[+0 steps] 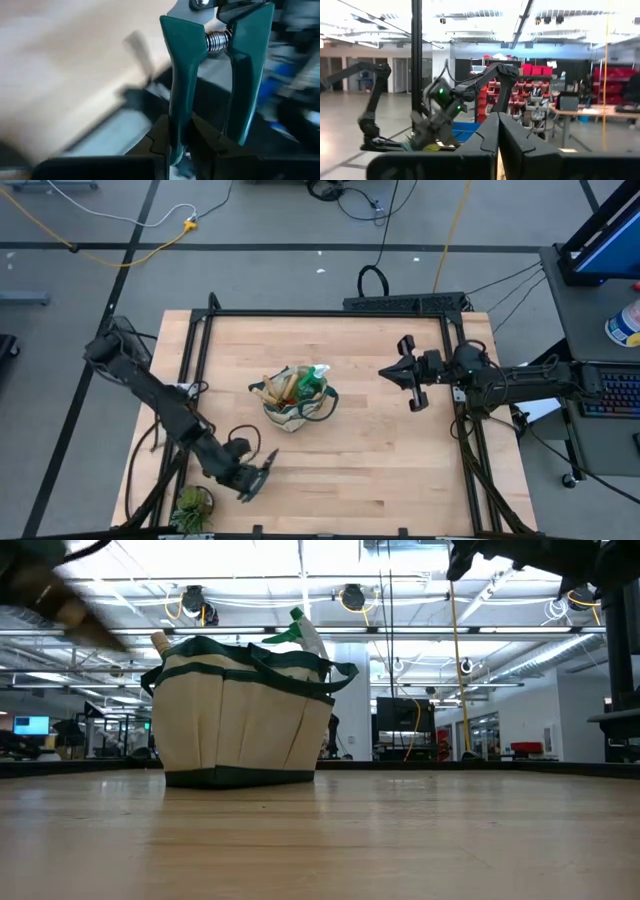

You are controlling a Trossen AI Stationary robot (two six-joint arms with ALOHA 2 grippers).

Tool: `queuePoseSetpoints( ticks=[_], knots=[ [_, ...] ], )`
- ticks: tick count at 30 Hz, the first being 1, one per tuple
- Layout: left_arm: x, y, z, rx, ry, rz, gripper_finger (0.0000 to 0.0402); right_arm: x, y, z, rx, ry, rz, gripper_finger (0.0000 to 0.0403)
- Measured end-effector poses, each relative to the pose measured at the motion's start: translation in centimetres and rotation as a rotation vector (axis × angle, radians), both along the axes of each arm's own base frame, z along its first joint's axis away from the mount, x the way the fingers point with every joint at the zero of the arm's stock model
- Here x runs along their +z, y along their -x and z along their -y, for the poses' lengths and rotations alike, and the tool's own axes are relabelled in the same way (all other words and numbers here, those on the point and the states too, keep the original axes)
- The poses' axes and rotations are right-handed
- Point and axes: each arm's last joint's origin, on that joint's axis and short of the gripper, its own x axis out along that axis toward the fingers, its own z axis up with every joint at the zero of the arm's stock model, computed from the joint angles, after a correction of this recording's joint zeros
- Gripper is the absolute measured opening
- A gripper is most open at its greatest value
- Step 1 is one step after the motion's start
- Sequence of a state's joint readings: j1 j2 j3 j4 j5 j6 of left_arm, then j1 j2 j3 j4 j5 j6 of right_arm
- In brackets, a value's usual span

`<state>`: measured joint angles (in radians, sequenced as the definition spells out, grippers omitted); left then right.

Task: Pick & Place Garden tools in Gardening bag
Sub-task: Put the shear scissors into the gardening bag

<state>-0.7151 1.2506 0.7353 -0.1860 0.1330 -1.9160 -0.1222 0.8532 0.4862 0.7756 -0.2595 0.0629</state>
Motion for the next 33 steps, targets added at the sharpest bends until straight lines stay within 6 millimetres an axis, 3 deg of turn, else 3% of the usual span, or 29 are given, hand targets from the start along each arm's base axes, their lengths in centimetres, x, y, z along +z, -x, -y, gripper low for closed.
queuePoseSetpoints(
  ticks=[9,24,33],
  knots=[
    [3.0,-2.8,-2.2,0.129,0.178,0.234,0.0042,0.4,-1.5,-1.5,0.026,0.185,0.015,0.0],
    [4.1,-5.1,-5.4,0.157,0.3,0.299,0.0042,4.0,-10.4,-4.9,0.161,0.524,-0.344,0.0031],
    [4.6,-5.6,-6.5,0.156,0.355,0.314,0.0042,5.1,-12.6,-5.8,0.24,0.606,-0.338,0.0074]
  ],
)
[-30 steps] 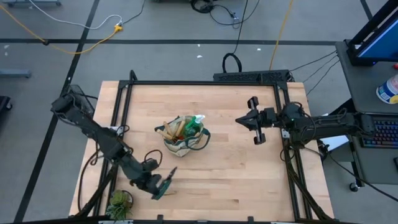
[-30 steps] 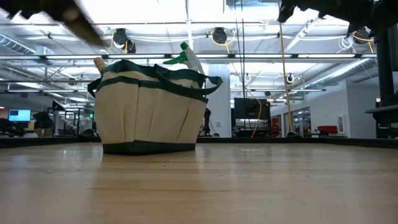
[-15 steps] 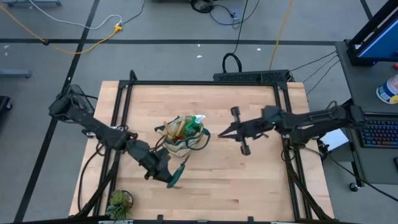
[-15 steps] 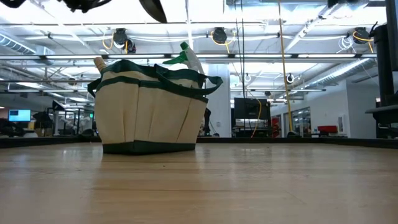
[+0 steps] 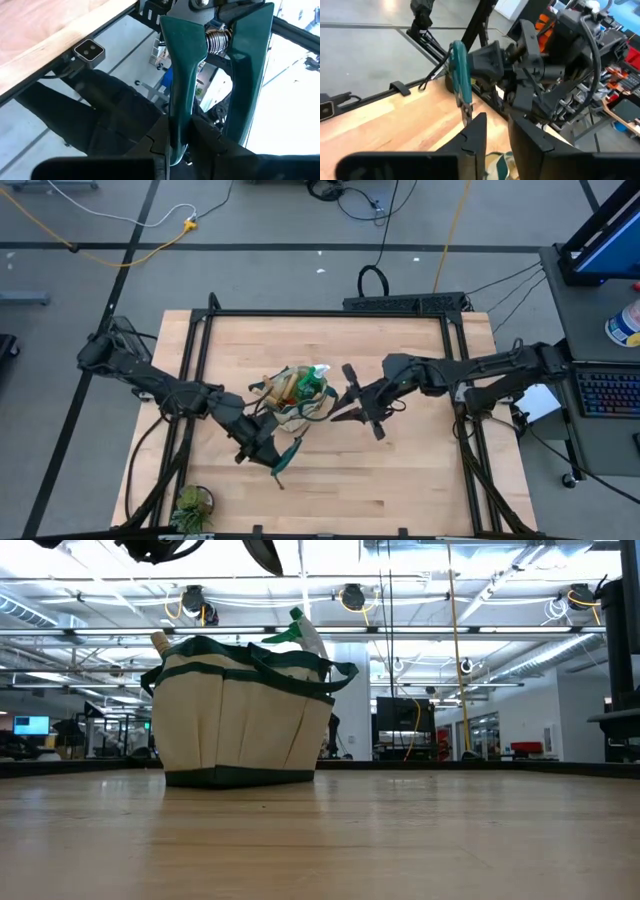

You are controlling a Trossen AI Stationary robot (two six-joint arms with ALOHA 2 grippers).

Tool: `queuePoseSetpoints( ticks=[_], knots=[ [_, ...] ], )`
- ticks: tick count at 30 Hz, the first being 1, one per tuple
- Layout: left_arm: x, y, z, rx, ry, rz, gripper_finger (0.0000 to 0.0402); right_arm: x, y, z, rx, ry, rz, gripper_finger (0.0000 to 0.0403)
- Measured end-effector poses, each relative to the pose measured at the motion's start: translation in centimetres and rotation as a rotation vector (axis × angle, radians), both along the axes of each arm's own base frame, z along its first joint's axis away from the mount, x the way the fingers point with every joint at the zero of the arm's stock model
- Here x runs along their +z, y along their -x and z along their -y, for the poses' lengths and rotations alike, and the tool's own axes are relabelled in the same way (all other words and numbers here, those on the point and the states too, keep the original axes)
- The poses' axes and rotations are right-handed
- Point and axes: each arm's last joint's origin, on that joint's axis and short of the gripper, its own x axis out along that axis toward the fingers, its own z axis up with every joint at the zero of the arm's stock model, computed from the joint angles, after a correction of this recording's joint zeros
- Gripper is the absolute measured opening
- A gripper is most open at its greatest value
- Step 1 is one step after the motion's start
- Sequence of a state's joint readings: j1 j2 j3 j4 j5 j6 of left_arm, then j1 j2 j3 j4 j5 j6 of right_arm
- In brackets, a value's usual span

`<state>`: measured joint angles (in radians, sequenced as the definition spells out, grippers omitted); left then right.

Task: Pick & Place Garden tools in Gardening bag
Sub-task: Put the shear scissors into the gardening bag

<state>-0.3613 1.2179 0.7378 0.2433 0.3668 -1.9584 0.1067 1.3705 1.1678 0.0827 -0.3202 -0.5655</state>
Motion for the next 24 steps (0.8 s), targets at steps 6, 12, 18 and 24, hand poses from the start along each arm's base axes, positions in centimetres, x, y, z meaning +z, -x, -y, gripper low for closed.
queuePoseSetpoints(
  ticks=[6,12,18,24],
  knots=[
    [0.3,-0.4,-1.1,0.008,0.053,-0.007,0.0042,0.0,-0.1,0.0,0.006,-0.001,0.001,0.0106],
    [0.7,-1.1,-2.9,0.085,0.102,0.0,0.0042,0.1,-0.1,0.0,-0.006,0.001,0.007,0.0127],
    [1.1,-1.7,-4.7,0.163,0.132,-0.007,0.0042,-0.4,-0.6,0.0,-0.036,0.013,-0.005,0.0136],
    [2.3,-2.4,-5.9,0.204,0.122,-0.055,0.0042,-0.3,-0.6,0.2,-0.089,0.05,0.015,0.014]
  ],
)
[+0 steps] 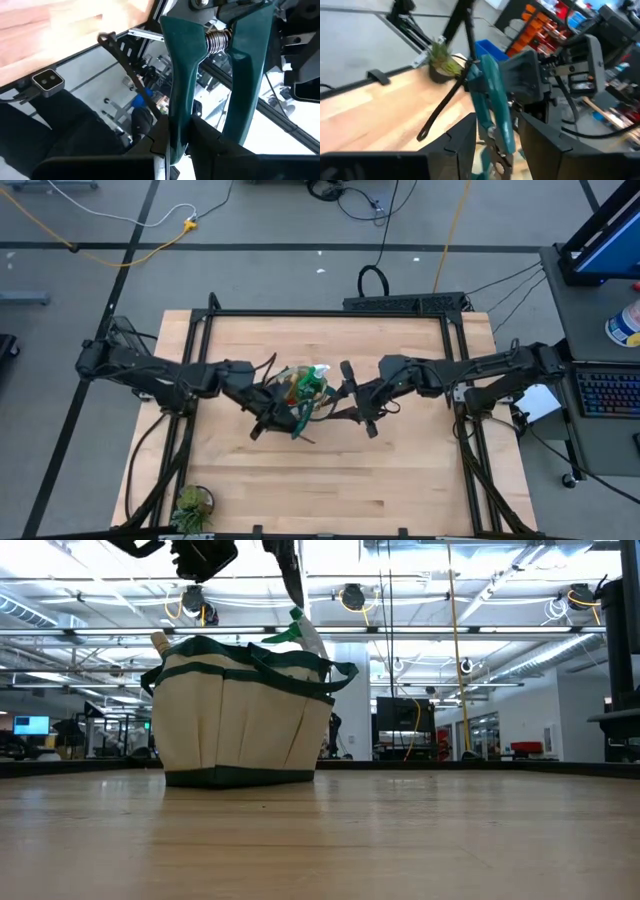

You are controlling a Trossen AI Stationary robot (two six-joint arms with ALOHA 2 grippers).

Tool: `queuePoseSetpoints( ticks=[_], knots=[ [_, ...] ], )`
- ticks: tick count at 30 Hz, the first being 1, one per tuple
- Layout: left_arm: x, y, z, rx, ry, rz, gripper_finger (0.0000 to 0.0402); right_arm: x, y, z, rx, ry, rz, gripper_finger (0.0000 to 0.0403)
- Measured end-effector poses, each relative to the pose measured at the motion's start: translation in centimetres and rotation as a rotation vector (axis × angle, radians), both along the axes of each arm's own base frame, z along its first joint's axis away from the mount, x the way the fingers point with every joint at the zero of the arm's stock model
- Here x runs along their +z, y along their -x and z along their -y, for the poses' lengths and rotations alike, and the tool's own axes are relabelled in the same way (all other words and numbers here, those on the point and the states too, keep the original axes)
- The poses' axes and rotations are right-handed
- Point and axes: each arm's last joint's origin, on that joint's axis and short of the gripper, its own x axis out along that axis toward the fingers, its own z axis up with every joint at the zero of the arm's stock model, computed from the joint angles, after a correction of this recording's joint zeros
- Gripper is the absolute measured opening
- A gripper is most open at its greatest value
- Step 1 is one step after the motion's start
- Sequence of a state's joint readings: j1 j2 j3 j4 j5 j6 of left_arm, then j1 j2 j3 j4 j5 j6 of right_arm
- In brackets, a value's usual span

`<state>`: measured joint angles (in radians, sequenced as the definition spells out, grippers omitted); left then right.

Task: Pick & Place Garden tools in Gardening bag
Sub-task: Put the shear scissors into the gardening bag

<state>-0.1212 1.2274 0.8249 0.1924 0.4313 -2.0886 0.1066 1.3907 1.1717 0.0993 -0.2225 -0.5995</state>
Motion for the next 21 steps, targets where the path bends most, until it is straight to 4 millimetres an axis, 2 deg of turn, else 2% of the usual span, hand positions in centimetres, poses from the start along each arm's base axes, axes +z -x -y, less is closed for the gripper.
queuePoseSetpoints(
  ticks=[7,12,18,21],
  knots=[
    [1.1,-1.3,-0.6,0.005,-0.019,-0.014,0.0042,0.4,-0.5,-0.3,0.002,0.031,0.017,0.0142],
    [1.1,-2.0,-1.0,0.009,-0.017,-0.02,0.0042,0.3,-1.6,-1.1,0.023,0.058,-0.001,0.0142],
    [0.8,-2.1,-1.1,0.005,-0.013,-0.033,0.0042,-0.3,-3.1,-1.6,-0.031,0.106,-0.022,0.0142],
    [0.9,-2.1,-1.2,0.007,-0.014,-0.026,0.0042,0.2,-3.2,-1.8,-0.025,0.111,-0.004,0.0142]
  ],
)
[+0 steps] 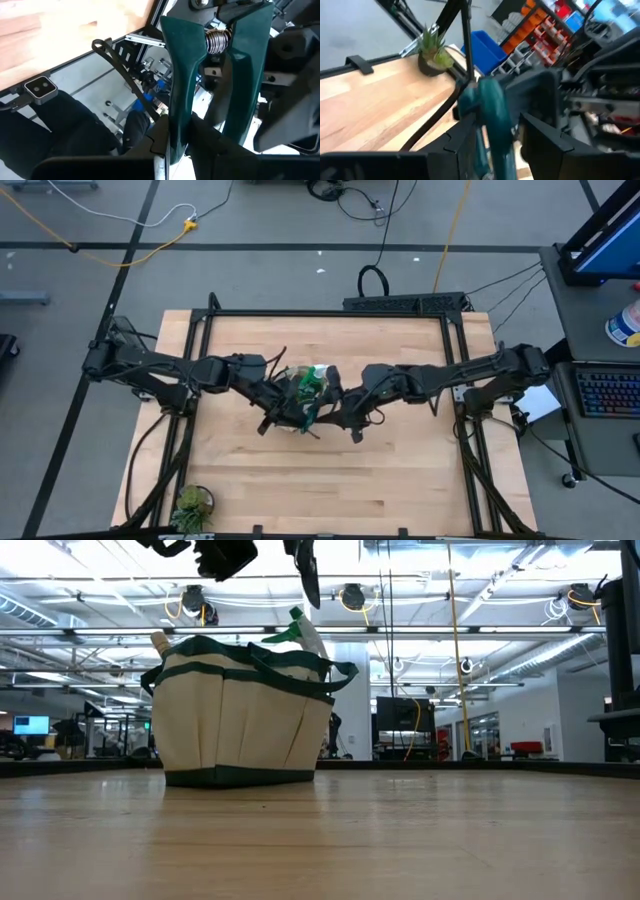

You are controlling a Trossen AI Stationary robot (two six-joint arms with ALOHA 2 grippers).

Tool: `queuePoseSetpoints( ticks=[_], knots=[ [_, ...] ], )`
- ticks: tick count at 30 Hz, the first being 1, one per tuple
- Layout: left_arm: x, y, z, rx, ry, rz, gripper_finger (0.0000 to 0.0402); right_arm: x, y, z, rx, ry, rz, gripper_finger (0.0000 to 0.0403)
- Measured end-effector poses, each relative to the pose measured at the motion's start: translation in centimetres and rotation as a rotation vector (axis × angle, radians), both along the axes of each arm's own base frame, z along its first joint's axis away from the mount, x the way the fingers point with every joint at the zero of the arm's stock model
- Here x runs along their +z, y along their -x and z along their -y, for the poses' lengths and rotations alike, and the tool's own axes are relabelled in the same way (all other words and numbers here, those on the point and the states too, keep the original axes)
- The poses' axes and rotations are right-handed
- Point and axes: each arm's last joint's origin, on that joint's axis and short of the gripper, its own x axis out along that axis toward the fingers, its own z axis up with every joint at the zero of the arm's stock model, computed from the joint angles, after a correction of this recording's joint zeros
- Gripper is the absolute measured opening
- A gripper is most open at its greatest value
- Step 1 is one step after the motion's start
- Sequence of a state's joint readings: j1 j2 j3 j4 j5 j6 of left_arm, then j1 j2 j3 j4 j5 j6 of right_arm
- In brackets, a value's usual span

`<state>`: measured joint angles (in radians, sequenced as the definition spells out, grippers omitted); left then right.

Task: Pick & Place Garden tools in Gardening bag
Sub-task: Put the shear scissors into the gardening bag

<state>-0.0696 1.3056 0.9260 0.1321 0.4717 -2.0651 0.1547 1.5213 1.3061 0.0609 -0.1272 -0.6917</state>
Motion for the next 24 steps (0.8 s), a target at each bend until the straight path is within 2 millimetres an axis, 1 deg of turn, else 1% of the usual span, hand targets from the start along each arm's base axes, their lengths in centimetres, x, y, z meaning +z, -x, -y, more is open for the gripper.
queuePoseSetpoints(
  ticks=[5,9,13,20,24],
  knots=[
    [-0.1,-0.1,-0.1,0.003,-0.002,-0.004,0.0042,0.3,0.0,0.0,-0.014,0.003,0.015,0.0141],
    [0.0,-0.1,-0.2,0.007,-0.001,0.003,0.0042,0.4,-0.1,0.1,-0.043,0.007,0.026,0.0125],
    [-0.1,-0.1,-0.4,0.014,-0.005,-0.002,0.0042,-0.2,-0.5,-0.1,-0.047,0.013,0.016,0.0108],
    [-0.2,-0.1,-0.4,0.005,-0.008,0.002,0.0042,-0.7,-1.1,-0.1,-0.094,0.027,0.016,0.0101],
    [-0.1,-0.1,-0.4,0.002,-0.019,0.011,0.0042,-0.8,-1.2,-0.1,-0.106,0.032,0.02,0.0073]
  ],
)
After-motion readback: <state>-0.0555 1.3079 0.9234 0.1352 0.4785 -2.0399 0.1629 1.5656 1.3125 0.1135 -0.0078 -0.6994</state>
